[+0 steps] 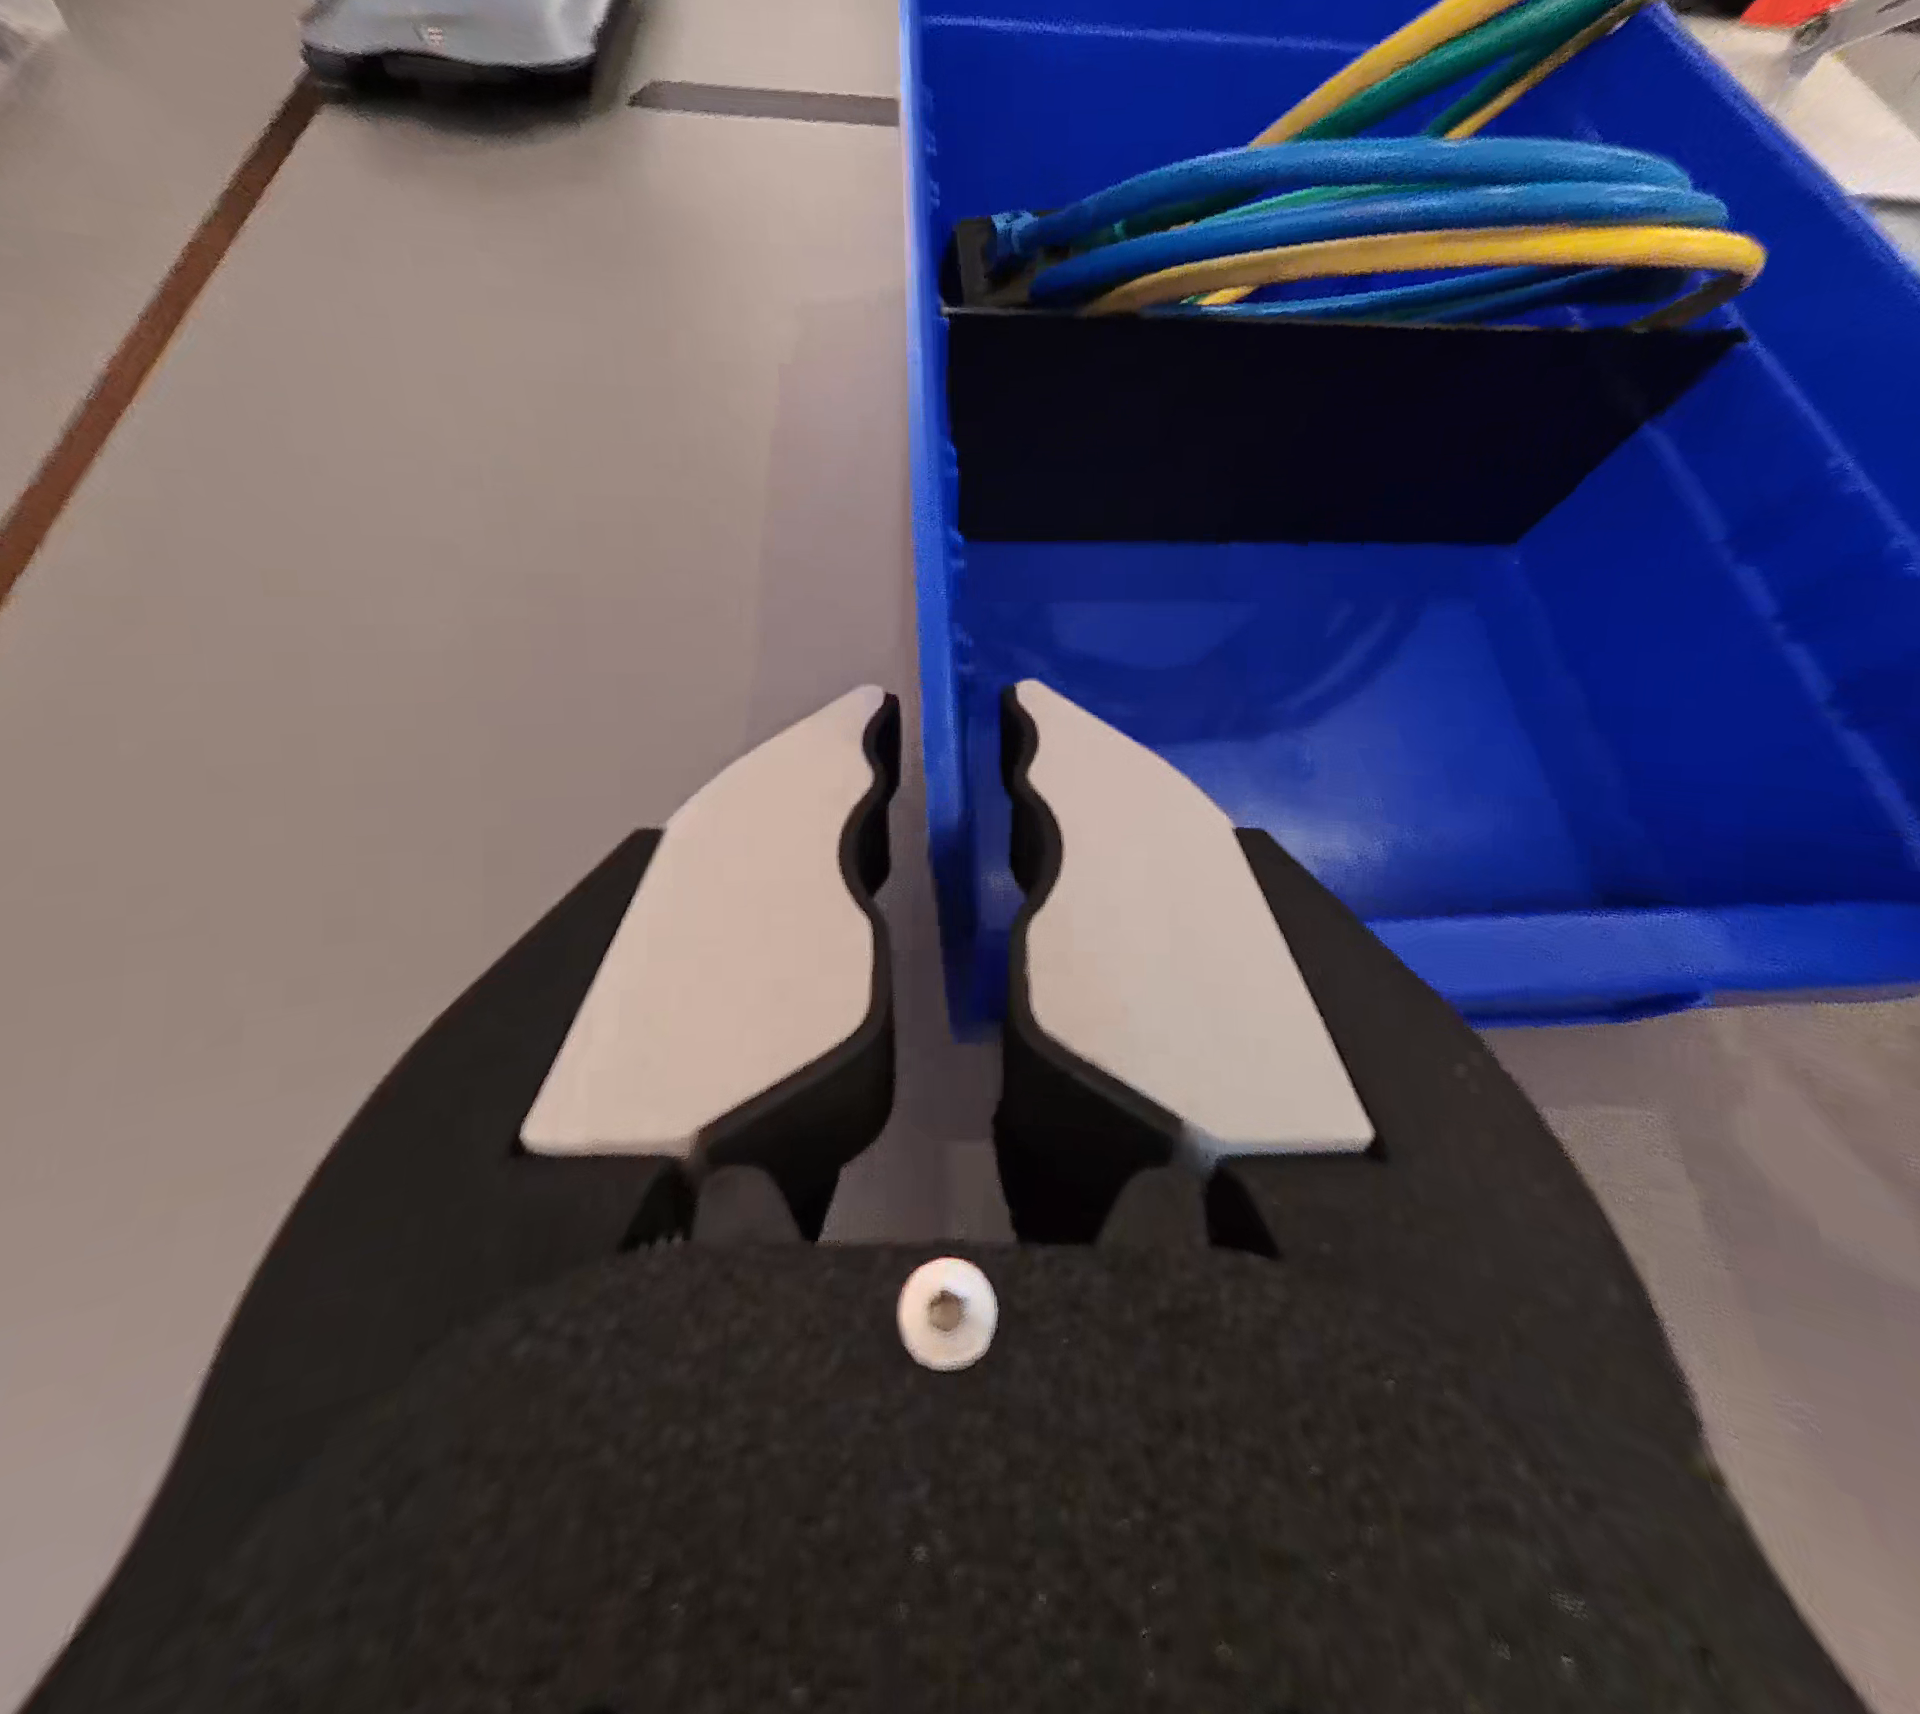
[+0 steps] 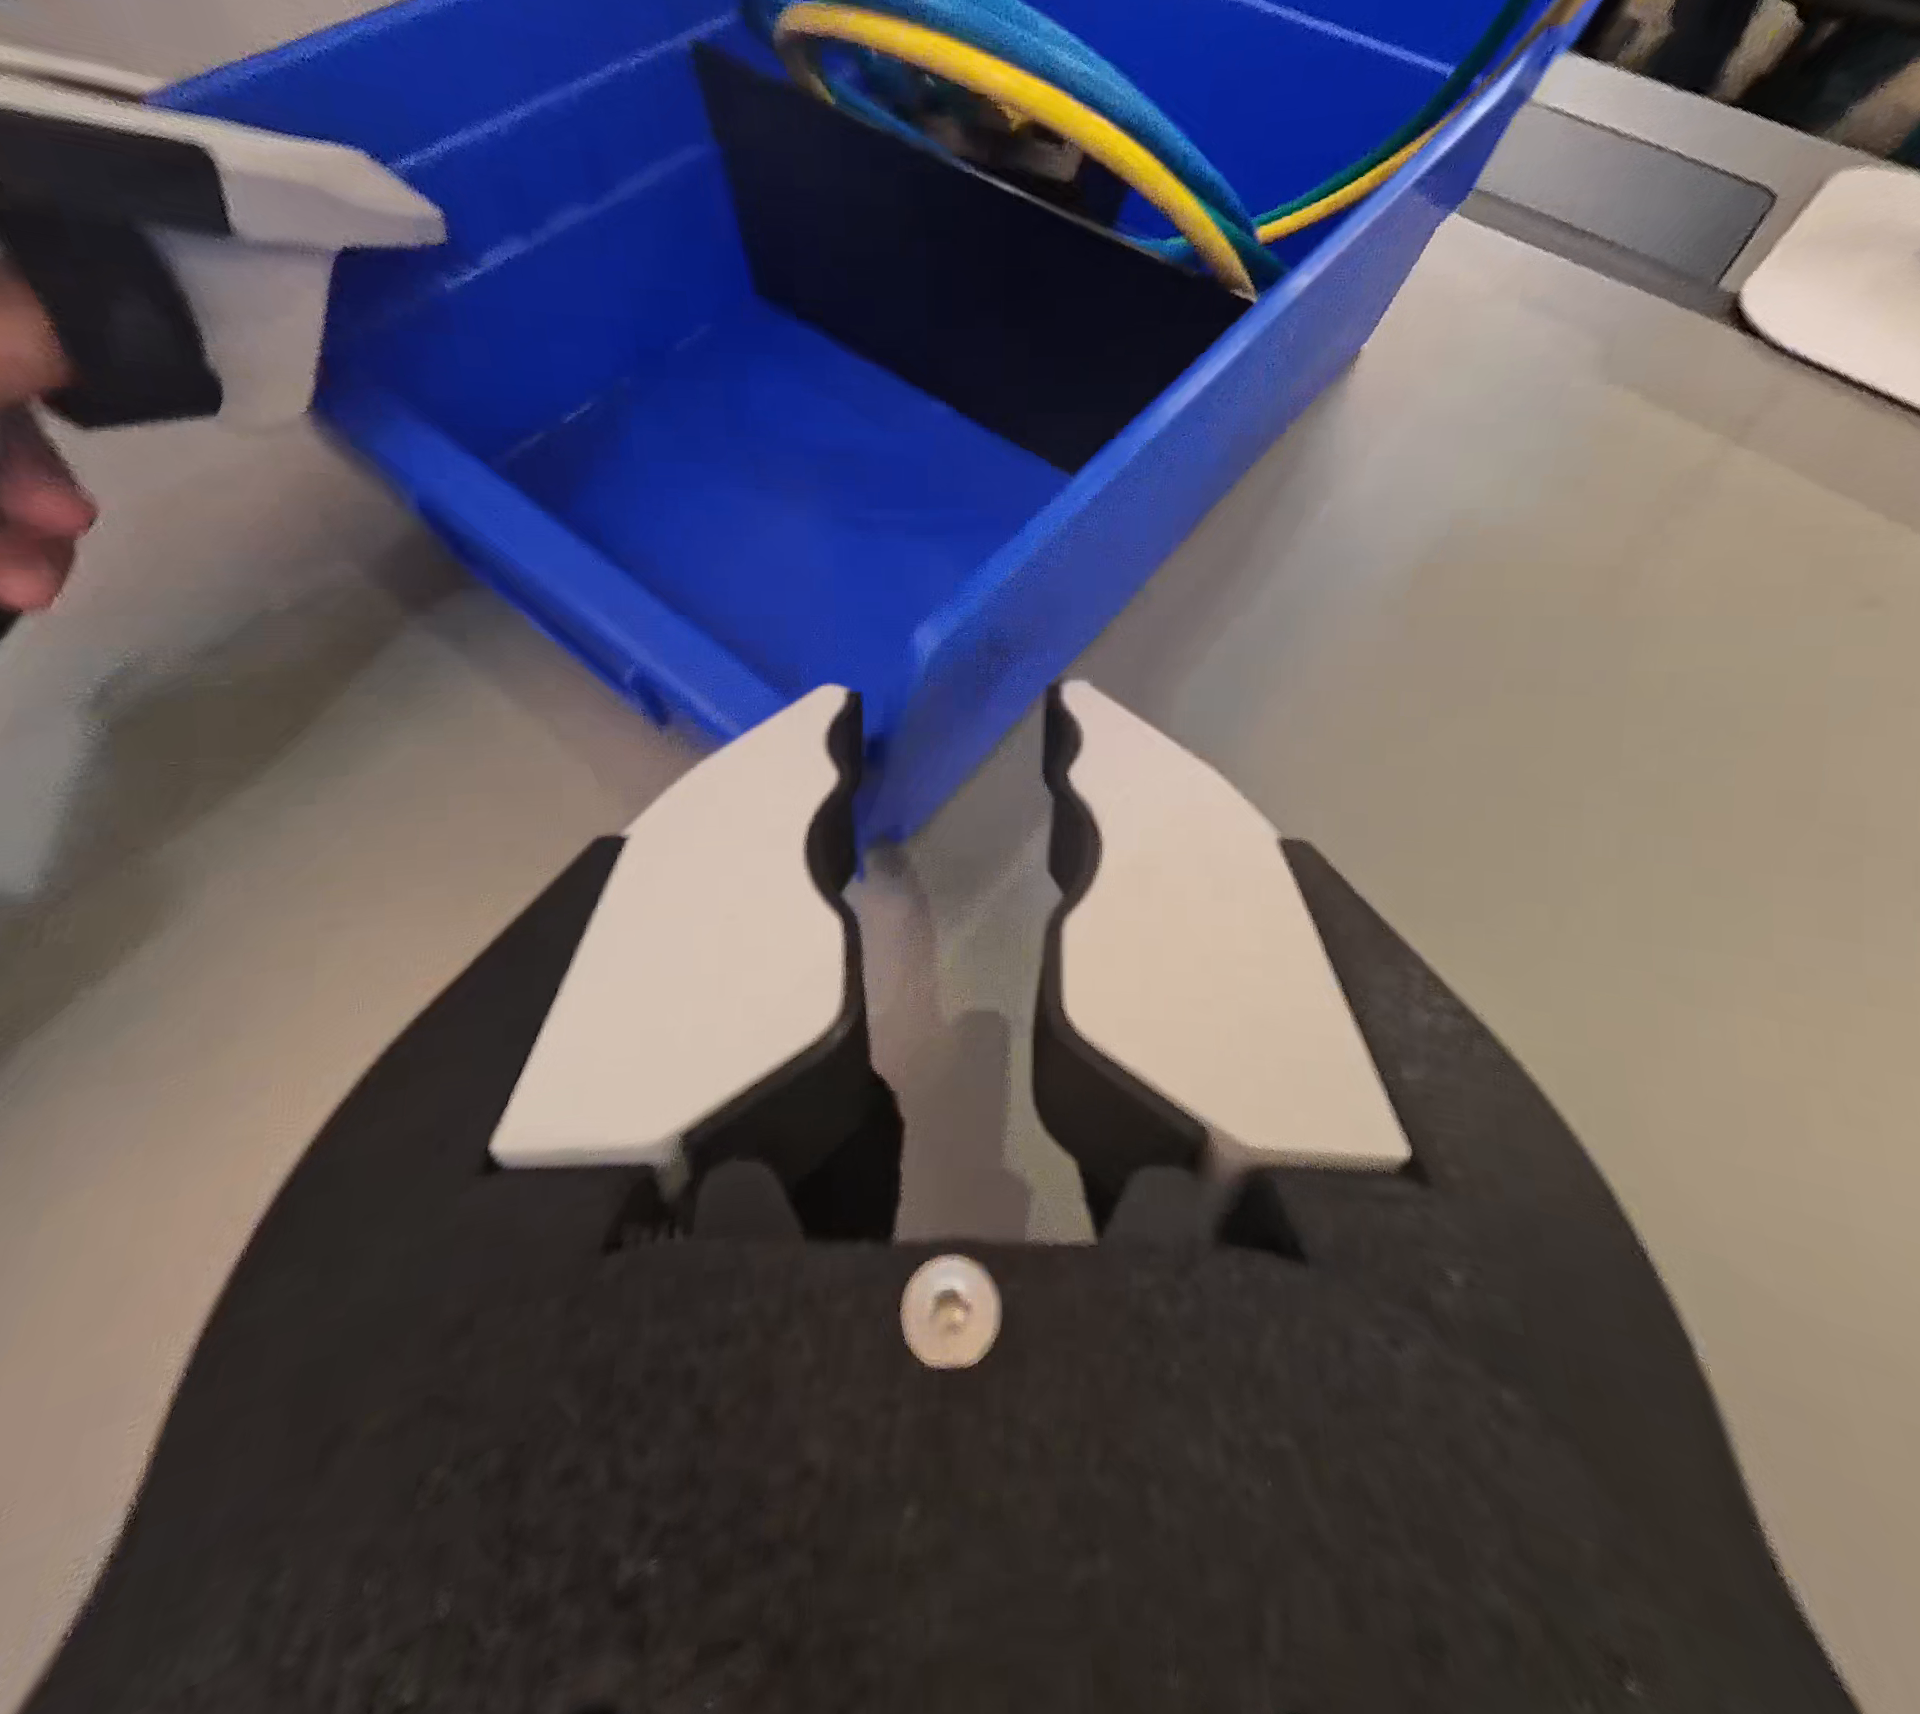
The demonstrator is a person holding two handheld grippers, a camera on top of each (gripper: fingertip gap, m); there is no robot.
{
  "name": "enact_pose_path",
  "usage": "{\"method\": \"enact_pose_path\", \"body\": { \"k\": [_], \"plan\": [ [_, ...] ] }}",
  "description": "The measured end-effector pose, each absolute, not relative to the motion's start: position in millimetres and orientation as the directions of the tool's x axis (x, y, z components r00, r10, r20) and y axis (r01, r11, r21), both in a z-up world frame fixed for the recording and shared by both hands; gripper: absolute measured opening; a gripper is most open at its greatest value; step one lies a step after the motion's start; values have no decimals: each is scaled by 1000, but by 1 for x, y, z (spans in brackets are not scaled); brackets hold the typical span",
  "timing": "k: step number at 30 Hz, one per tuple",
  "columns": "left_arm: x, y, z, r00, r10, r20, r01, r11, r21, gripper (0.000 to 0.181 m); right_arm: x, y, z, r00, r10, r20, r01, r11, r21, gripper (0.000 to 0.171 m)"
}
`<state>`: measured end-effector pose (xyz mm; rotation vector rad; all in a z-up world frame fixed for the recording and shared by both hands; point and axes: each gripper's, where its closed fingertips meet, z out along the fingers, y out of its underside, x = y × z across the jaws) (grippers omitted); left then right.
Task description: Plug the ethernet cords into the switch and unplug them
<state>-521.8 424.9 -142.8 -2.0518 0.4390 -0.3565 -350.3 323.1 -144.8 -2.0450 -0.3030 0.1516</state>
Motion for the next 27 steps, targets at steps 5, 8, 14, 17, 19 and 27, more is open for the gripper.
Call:
{"method": "enact_pose_path", "body": {
  "k": [5, 8, 14, 17, 19, 27],
  "plan": [
    [-524, 414, -128, 906, -422, 23, -169, -412, -895, 33, -325, 257, -137, 867, 496, 41, 266, -392, -881, 33],
    [-545, 410, -106, 960, -278, -29, -129, -351, -927, 59, -285, 208, -138, 830, 557, 32, 261, -337, -905, 35],
    [-497, 364, -60, 927, -369, -70, -127, -133, -983, 63, -172, 165, -99, 896, 426, -121, -1, -271, -962, 35],
    [-440, 327, -75, 849, -528, 27, -99, -209, -973, 65, -108, 143, -80, 961, 273, -50, -23, -99, -995, 29],
    [-405, 298, -79, 783, -602, 156, -24, -280, -960, 52, -80, 135, -72, 974, 199, -109, -95, -77, -992, 26],
    [-305, 224, -106, 534, -823, 193, -155, -320, -935, 54, -57, 149, -103, 968, 148, -201, -170, -202, -965, 30]
  ]
}}
